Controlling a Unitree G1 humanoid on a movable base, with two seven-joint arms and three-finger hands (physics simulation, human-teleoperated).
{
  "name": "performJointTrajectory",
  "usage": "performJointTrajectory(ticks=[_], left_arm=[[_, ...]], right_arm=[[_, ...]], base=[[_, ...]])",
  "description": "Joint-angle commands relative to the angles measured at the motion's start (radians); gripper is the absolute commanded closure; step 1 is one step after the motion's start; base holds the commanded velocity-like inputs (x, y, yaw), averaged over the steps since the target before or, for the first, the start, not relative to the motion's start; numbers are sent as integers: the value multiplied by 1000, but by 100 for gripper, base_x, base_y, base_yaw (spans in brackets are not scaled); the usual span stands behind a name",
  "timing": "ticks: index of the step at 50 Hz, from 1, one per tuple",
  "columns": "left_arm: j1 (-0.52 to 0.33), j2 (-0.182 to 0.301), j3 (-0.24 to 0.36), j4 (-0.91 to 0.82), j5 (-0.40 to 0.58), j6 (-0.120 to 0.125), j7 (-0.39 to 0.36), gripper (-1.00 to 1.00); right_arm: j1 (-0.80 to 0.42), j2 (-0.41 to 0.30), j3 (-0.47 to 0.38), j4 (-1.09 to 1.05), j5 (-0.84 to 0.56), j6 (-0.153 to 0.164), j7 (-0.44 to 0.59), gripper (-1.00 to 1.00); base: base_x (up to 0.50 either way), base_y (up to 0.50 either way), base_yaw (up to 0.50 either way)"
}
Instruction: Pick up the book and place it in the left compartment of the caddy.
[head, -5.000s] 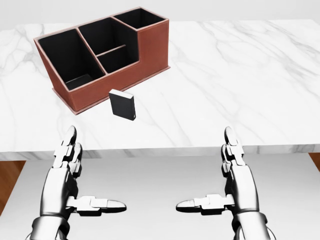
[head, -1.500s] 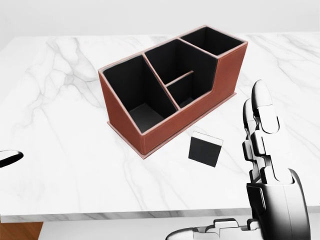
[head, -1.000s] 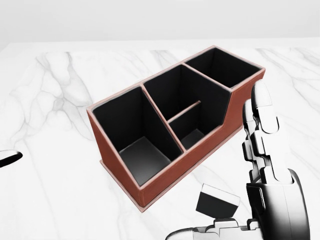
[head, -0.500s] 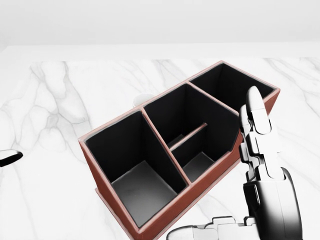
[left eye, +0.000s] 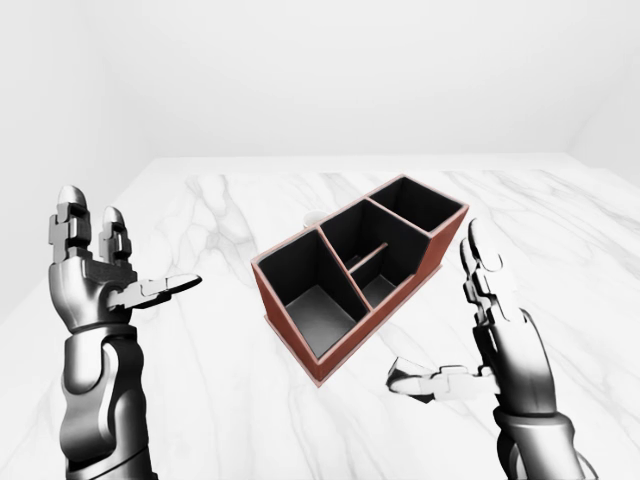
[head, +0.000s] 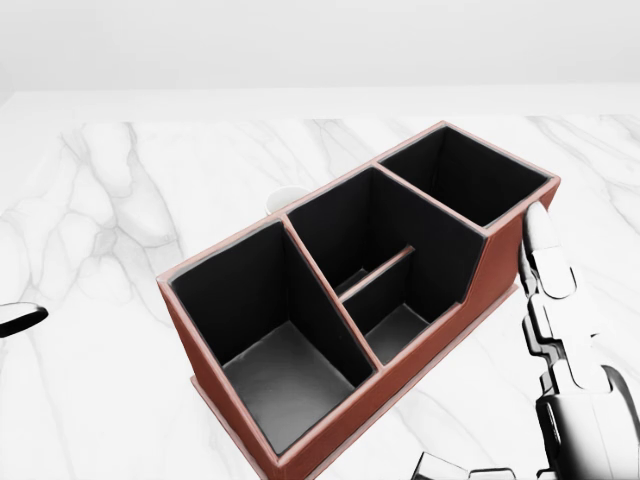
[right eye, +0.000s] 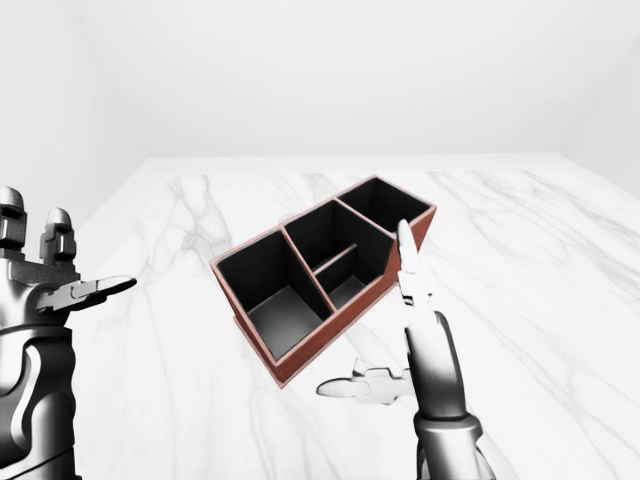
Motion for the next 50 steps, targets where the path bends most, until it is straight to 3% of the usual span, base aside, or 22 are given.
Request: performJointTrajectory(ticks=[1,13,19,23,35,50], left_arm=[[3,5,14,-15,-10,0,2,-100],[5,1,10,-22,-5,0,8,-100],[2,2,10,-6,-4,0,4,-100],[-1,6,15,-7,-9,0,8,-100],[-7,17,22,8,-25,0,15,-100],[-5,13,16,12,-19,0,13,-100]], right_arm=[[89,14,-25,-87,-97,0,91,-100],[154,29,-107,-31,-122,0,208,-100],[131,86,-187,6,-147,0,294,-100],[118,99,-195,8,-202,0,331,-100],[128,125,-238,128,-231,0,365,-100],[132,184,-357,210,-237,0,450,-100]], base=[[0,0,0],[0,0,0],[0,0,0],[0,0,0],[0,0,0],[0,0,0]])
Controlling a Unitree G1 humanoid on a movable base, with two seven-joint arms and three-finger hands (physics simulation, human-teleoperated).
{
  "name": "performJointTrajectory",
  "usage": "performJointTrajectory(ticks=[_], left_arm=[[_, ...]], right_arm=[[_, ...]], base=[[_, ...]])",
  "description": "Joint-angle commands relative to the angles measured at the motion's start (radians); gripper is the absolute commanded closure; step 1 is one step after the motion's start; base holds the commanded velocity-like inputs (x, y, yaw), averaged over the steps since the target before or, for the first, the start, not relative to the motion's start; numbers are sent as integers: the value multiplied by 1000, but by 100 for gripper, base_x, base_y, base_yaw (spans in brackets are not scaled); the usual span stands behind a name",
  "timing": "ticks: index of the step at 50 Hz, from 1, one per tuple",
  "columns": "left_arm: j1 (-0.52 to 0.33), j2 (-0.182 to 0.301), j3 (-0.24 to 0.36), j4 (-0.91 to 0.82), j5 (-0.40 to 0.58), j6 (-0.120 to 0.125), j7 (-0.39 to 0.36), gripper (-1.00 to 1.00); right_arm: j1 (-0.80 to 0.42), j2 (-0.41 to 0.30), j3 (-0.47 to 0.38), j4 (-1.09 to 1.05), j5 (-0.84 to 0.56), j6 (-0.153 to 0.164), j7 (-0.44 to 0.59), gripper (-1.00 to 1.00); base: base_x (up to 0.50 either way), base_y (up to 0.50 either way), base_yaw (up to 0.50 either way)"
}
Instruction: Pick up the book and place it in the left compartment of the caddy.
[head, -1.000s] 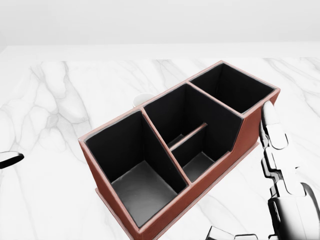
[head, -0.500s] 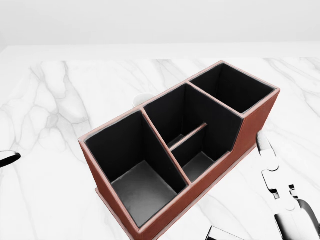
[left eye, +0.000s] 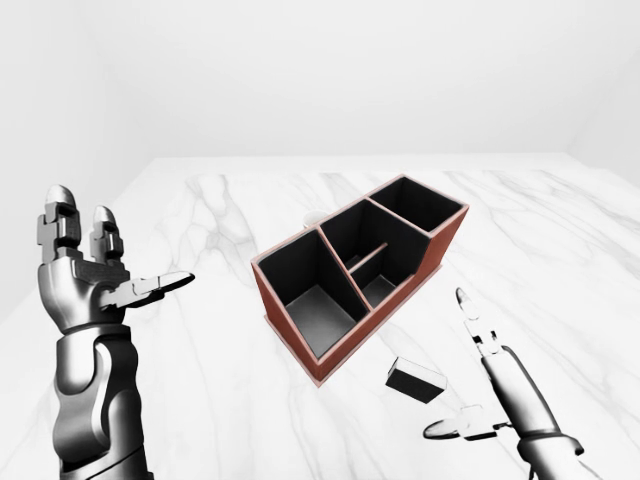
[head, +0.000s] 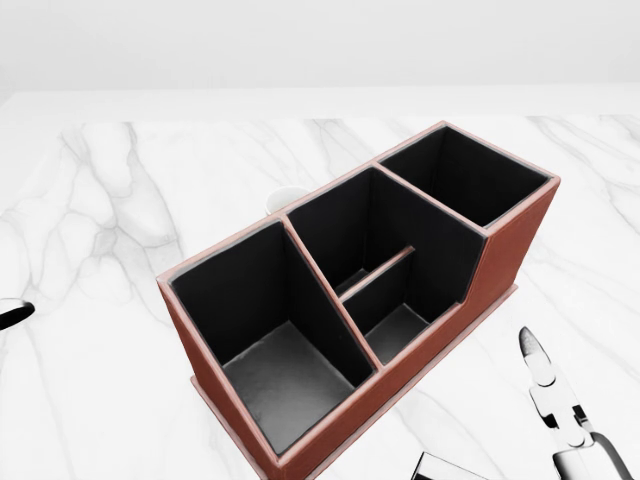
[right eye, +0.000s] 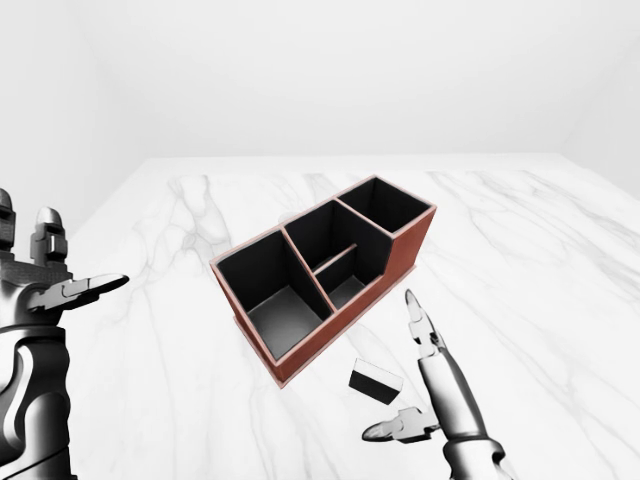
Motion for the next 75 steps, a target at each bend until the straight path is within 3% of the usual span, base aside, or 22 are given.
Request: performJointTrajectory(ticks=[1,9,32,47,75], left_arm=[[0,-1,-4,8,3,0,-2,-100],[-2,-5,-16,18,15,0,-1,-100],[-1,-10,-19,12,24,0,-2,-100],[-3,-9,-21,22,25,0,-1,-100],[-3,-9,-27,33,26,0,0,-100]], right_arm=[[-1,41,-80,63,-19,0,66,-100],[-33,57,-159,95,-33,0,129,-100],[-102,30,-237,178,-129,0,208,-100],[-160,-23,-248,190,-172,0,214,-100],[-244,-111,-176,292,-201,0,214,-100]], base=[[0,0,0],[0,0,0],[0,0,0],[0,0,0],[0,0,0]])
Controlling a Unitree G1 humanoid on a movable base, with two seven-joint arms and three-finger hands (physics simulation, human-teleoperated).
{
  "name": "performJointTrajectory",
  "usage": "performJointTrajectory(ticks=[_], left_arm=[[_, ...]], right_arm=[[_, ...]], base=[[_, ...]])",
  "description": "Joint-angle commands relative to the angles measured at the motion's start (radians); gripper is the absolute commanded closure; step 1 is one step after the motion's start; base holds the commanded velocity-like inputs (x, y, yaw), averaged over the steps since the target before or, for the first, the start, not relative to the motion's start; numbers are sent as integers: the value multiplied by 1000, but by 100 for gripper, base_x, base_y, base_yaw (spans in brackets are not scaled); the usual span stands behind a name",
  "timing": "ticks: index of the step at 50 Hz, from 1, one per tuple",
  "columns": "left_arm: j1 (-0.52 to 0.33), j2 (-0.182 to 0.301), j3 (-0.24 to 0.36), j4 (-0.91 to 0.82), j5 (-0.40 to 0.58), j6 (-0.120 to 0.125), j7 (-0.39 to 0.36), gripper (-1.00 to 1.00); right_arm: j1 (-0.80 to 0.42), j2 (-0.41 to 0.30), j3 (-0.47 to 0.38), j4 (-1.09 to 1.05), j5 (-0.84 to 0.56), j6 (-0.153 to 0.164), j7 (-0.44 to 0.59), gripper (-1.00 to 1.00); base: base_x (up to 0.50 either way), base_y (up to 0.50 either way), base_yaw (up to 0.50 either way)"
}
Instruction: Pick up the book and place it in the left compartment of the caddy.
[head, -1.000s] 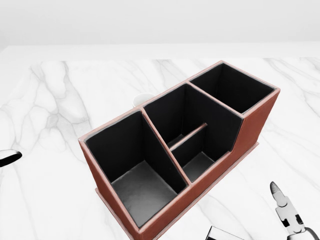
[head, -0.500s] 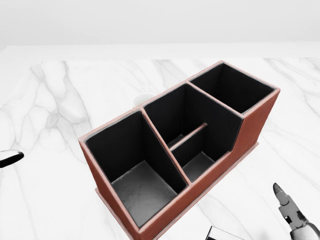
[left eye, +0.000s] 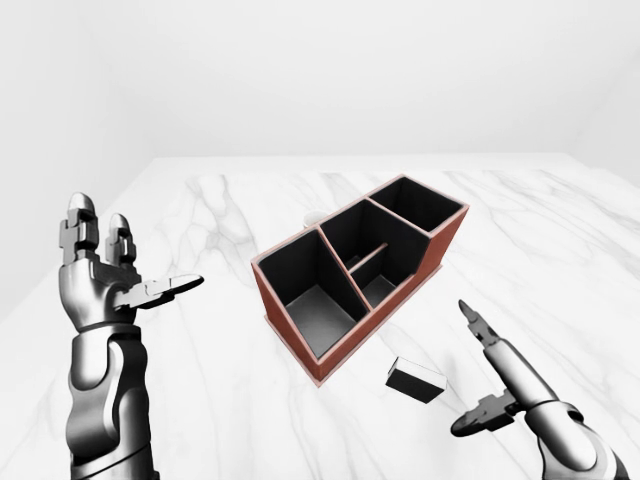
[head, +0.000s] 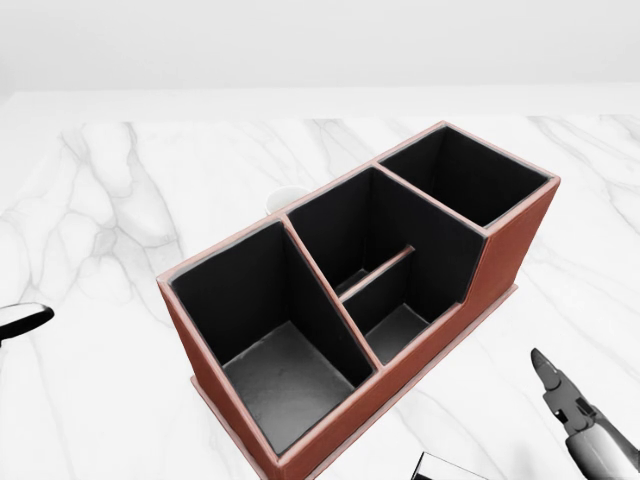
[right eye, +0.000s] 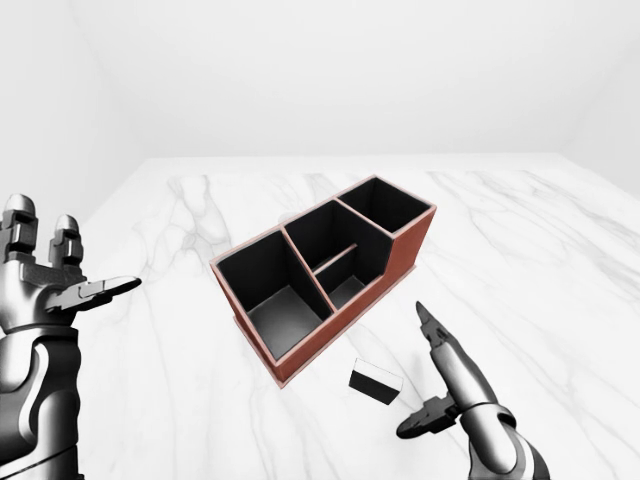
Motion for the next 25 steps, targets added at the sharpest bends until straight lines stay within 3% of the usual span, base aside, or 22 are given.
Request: performJointTrajectory(ticks=[1,25], left_arm=[[1,-4,-4,8,6,0,-4,-100],[-4,0,1,-10,2,0,2,-100]], right_arm=[[-32,-33,36,45,-14,0,0,-100],[-23,-61,57,159,-45,0,0,-100]], base=[[0,0,0],[0,0,0]])
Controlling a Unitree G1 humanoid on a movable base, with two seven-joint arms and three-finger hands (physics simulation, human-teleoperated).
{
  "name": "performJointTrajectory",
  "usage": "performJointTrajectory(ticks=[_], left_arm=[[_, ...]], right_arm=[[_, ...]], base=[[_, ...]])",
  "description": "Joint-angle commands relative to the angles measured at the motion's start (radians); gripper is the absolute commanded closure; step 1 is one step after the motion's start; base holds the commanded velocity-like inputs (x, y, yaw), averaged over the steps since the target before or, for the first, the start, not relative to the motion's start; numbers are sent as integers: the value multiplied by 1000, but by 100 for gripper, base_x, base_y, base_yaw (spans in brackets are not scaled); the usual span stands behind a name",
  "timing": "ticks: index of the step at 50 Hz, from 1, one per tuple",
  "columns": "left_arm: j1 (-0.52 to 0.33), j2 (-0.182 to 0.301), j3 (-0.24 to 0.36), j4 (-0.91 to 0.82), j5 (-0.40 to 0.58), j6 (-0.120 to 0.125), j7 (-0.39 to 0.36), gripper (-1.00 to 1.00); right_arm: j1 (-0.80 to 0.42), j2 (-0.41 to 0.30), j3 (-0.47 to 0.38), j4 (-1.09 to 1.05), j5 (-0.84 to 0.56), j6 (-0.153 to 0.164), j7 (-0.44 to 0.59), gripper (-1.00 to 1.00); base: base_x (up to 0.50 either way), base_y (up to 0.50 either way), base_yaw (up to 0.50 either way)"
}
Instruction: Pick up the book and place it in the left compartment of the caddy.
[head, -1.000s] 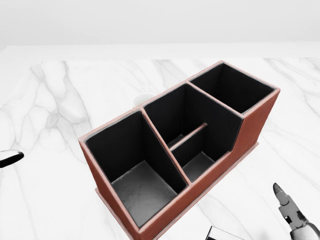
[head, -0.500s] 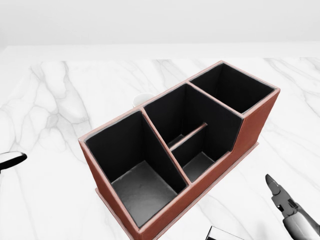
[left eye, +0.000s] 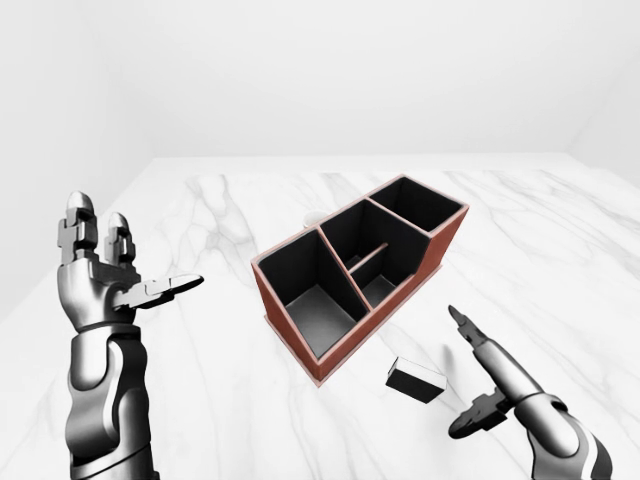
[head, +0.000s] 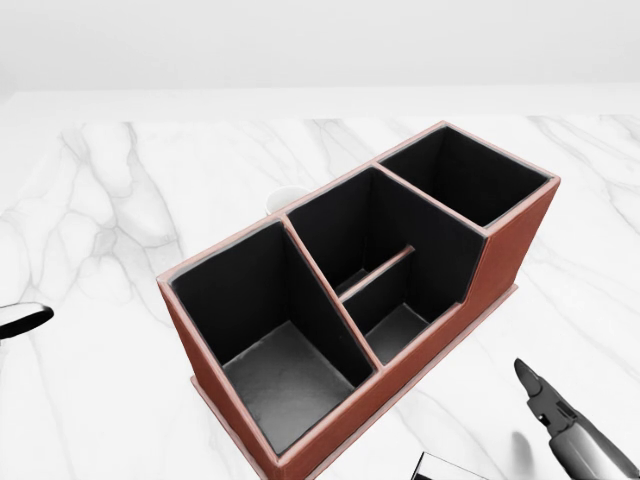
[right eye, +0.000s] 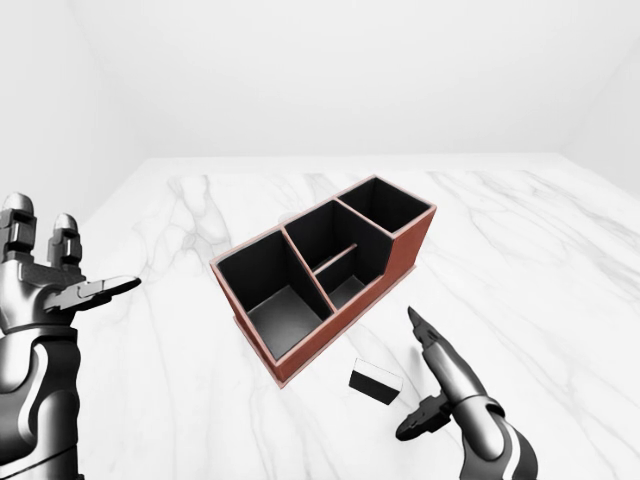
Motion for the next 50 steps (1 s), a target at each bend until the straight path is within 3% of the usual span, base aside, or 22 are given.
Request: performJointTrajectory(ticks=[1,50], left_arm=[[-4,2,2,-4,-1,0,2,-100],[0,-3,-3,33,5,0,-9,-100]], right_arm=[[4,-8,16,71,-19,0,0,-100],[-82,-80,119,217,-38,0,-9,-100]], base=[[0,0,0],[0,0,0]])
